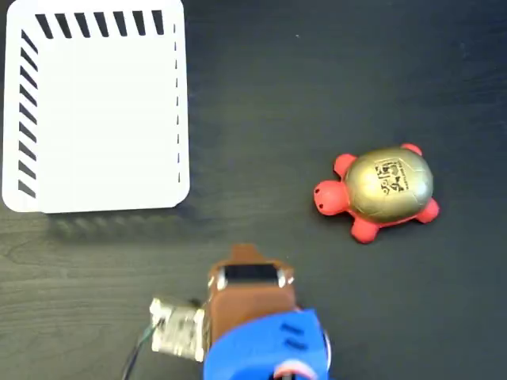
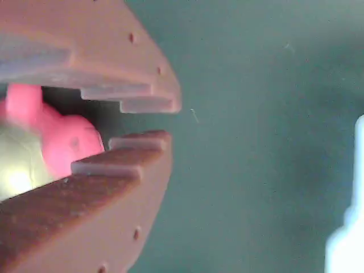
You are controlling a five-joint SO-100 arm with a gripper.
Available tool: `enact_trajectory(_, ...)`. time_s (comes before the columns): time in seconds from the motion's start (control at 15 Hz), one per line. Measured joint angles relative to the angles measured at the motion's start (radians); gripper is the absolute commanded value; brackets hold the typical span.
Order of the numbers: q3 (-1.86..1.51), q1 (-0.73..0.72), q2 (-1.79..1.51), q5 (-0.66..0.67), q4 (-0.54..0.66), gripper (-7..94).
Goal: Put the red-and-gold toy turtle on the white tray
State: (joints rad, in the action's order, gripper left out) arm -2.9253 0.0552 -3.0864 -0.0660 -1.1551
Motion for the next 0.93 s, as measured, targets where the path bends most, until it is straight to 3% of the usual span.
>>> enact_trajectory(0.13,0.118,0.067,0.224,0.035,0.051,0)
enact_trajectory(0.2,0.238,0.110,0.344,0.063,0.009,0)
enact_trajectory(0.4,0.652,0.288,0.621,0.330,-0.178,0)
enact_trajectory(0.67,0.853,0.454,0.871,0.680,-0.210,0)
enact_trajectory(0.93,1.081,0.499,1.193,0.857,-0.293,0)
